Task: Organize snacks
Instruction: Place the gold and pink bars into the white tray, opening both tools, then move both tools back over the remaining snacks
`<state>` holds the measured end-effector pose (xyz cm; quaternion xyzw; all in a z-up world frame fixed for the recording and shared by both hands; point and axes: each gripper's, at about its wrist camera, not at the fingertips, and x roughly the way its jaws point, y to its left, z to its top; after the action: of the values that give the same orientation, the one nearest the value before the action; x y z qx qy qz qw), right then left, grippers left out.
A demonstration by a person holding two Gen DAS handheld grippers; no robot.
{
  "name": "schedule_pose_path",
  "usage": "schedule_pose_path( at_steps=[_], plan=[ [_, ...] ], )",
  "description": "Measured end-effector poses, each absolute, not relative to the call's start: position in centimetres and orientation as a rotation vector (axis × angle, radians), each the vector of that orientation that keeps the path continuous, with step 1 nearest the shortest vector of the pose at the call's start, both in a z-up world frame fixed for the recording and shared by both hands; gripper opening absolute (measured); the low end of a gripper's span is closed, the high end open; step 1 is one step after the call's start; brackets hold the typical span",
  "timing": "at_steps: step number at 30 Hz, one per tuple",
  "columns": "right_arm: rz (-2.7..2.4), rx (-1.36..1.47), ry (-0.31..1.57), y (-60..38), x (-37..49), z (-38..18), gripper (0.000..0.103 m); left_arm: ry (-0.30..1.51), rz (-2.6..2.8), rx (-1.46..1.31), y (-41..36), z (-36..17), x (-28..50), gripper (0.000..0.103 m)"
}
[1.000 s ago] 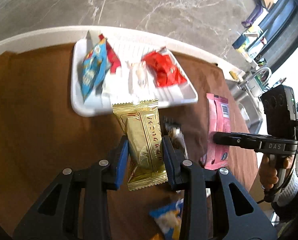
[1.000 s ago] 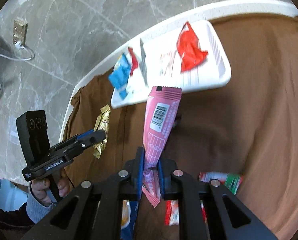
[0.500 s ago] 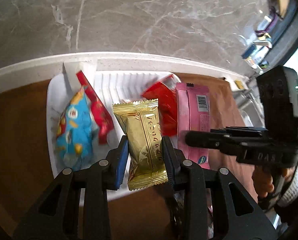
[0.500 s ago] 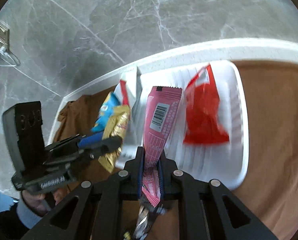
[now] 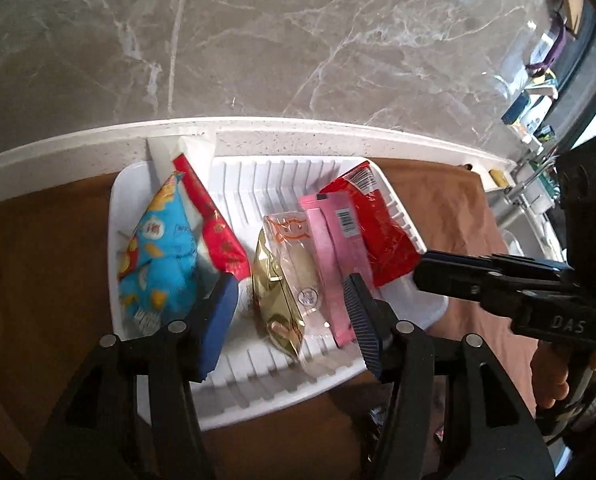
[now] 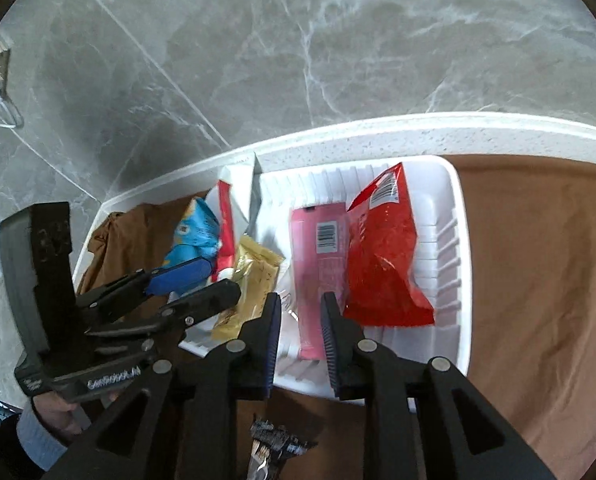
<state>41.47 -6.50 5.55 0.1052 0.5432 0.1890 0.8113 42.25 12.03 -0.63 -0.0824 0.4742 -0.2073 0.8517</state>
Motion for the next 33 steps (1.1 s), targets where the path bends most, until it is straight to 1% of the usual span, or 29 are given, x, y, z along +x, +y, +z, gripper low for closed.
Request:
schedule_pose_path(
  at_steps=[3, 4, 8, 15, 19, 20, 21, 22, 27, 33],
  plan=[
    [0.411, 0.243, 1.148, -7.0, 39.9, 6.7, 0.024, 0.99, -0.44, -0.177, 12.7, 0.1, 40.5, 0.053],
    [0.413, 0.249, 1.146, -7.2, 39.3, 7.0, 0.024, 0.99, -0.439, -0.174, 12.8, 0.3, 39.7, 0.055],
    [0.425, 0.249, 1.144, -8.0, 36.0, 7.8, 0.031, 0.998, -0.448, -0.178, 13.8, 0.9, 36.2, 0.056],
    [0.424, 0.163, 1.159, -9.0, 28.9, 8.1, 0.032, 1.057, -0.456, -0.17, 14.7, 0.7, 29.1, 0.056],
    [0.441, 0.039, 1.169, -8.5, 25.1, 7.3, 0.032, 1.109, -0.461, -0.169, 14.9, 0.0, 24.9, 0.056],
    [0.451, 0.006, 1.171, -8.4, 24.2, 7.1, 0.034, 1.12, -0.465, -0.167, 14.9, -0.1, 24.0, 0.056],
    [0.465, -0.042, 1.171, -8.1, 23.3, 6.7, 0.04, 1.131, -0.468, -0.165, 14.8, -0.2, 23.0, 0.056],
    [0.477, -0.085, 1.171, -7.9, 22.5, 6.3, 0.041, 1.14, -0.473, -0.165, 14.9, -0.4, 22.1, 0.056],
    [0.55, -0.271, 1.186, -7.1, 19.5, 4.5, 0.041, 1.196, -0.492, -0.172, 14.6, -1.3, 18.2, 0.056],
    [0.616, -0.425, 1.184, -6.9, 18.1, 3.7, 0.041, 1.232, -0.514, -0.192, 14.4, -2.0, 14.6, 0.056]
  ],
)
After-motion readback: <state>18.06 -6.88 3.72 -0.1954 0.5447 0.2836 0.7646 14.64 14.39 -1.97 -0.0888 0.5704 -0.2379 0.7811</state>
